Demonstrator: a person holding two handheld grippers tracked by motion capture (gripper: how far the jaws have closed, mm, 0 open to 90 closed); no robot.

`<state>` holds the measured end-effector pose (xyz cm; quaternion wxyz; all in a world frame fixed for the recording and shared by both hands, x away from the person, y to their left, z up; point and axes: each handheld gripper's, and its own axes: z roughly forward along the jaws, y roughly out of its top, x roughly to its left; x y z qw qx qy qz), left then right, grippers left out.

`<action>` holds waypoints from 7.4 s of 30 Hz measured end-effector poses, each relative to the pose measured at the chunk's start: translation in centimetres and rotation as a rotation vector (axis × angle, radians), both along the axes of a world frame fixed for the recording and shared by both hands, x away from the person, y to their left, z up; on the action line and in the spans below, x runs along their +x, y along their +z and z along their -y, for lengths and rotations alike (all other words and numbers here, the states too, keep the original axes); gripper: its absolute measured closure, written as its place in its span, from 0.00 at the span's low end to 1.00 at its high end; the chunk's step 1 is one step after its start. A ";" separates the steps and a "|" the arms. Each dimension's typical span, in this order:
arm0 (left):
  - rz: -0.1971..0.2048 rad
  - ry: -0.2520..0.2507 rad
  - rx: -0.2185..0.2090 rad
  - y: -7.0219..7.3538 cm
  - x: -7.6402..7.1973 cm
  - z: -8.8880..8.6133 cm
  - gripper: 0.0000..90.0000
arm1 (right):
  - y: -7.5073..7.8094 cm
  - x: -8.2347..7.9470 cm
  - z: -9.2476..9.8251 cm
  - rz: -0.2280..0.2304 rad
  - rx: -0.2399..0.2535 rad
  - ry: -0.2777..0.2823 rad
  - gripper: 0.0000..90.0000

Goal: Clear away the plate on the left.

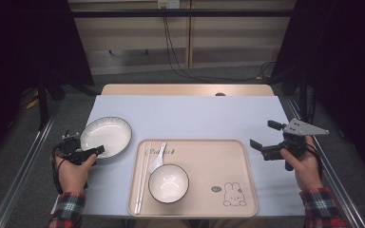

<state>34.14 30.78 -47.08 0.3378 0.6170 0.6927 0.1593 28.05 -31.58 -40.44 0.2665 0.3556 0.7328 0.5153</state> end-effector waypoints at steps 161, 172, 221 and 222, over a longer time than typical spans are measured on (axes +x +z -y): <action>0.178 -0.678 -0.256 8.0 2.4 20.6 0.60 | 2.9 3.5 -7.5 -0.422 0.428 -0.109 0.90; 0.290 -0.682 -0.121 7.7 1.6 19.1 0.21 | 2.2 3.4 -6.2 -0.449 0.432 -0.118 0.90; 0.356 -0.557 -0.066 5.3 -1.0 12.7 0.10 | -0.5 2.2 -4.8 -0.532 0.363 -0.095 0.90; 0.356 -0.555 -0.070 5.2 -1.0 12.6 0.10 | -0.6 2.2 -4.8 -0.536 0.361 -0.094 0.90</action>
